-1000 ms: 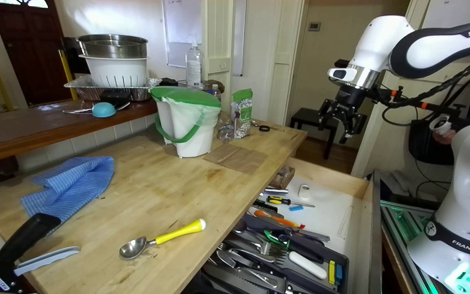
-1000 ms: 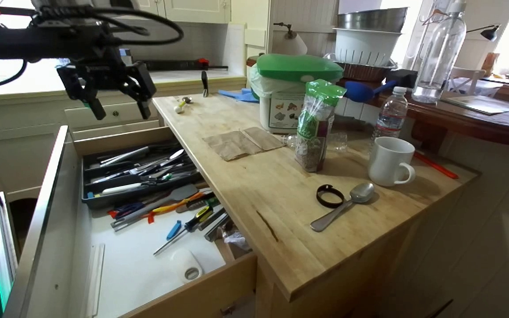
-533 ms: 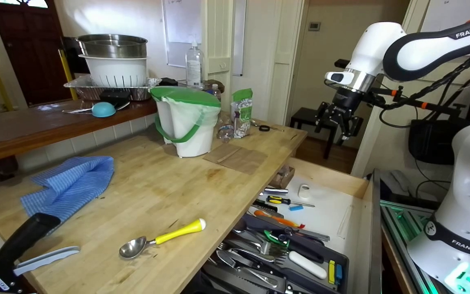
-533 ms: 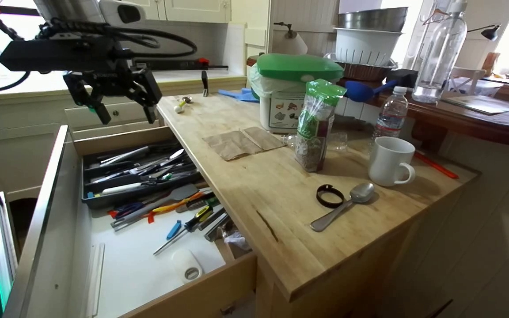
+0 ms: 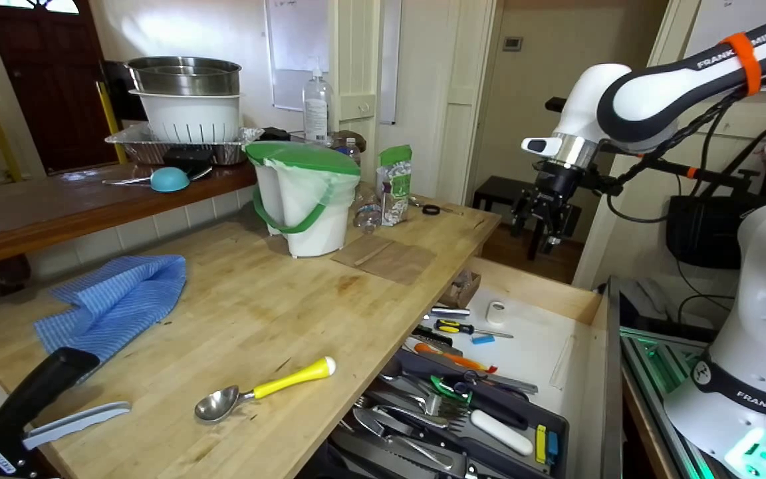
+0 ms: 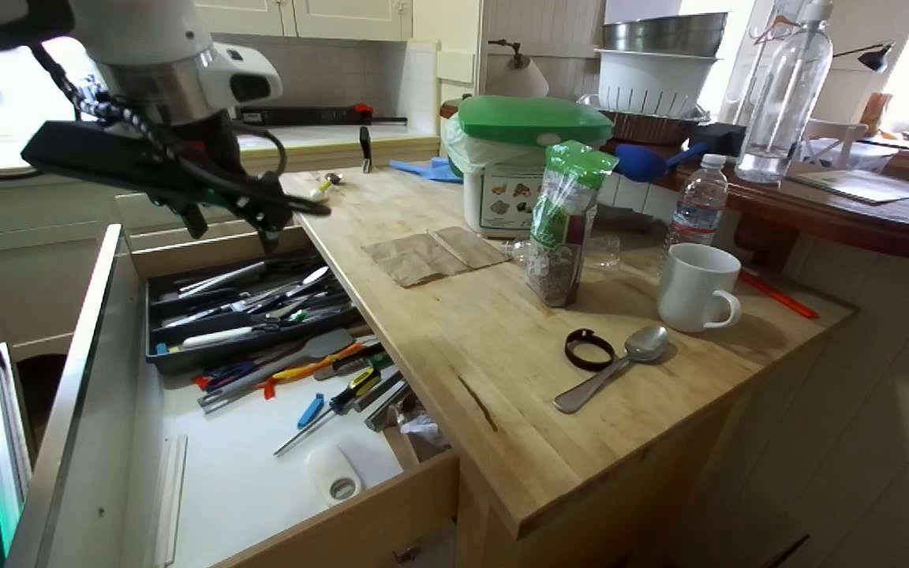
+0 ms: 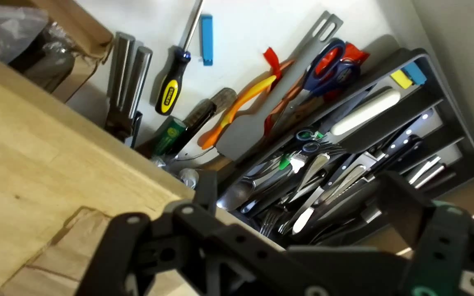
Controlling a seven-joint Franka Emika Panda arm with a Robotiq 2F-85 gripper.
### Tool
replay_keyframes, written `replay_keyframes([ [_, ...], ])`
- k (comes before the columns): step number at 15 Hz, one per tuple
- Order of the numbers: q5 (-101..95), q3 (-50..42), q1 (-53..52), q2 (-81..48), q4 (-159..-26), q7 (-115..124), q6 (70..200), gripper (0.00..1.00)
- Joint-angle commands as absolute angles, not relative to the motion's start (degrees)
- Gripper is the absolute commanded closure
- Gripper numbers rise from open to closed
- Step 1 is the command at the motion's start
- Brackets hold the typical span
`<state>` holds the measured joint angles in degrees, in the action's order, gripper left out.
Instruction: Move the yellow screwdriver closer to the bin
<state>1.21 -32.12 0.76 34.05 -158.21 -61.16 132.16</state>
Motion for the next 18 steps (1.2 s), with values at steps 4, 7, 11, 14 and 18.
replay_keyframes([
  [4,15.78,-36.15,1.73,15.30,-157.58,-62.03,136.18,0.00],
  [7,22.77,-35.93,1.42,8.38,-156.15,-65.85,142.58,0.00],
  [11,19.25,-31.85,1.37,0.18,-155.26,-58.02,156.28,0.00],
  [14,20.43,-31.72,1.83,2.31,-156.32,-59.71,155.15,0.00],
  [18,23.05,-30.58,0.66,-1.05,-154.81,-60.99,157.99,0.00],
])
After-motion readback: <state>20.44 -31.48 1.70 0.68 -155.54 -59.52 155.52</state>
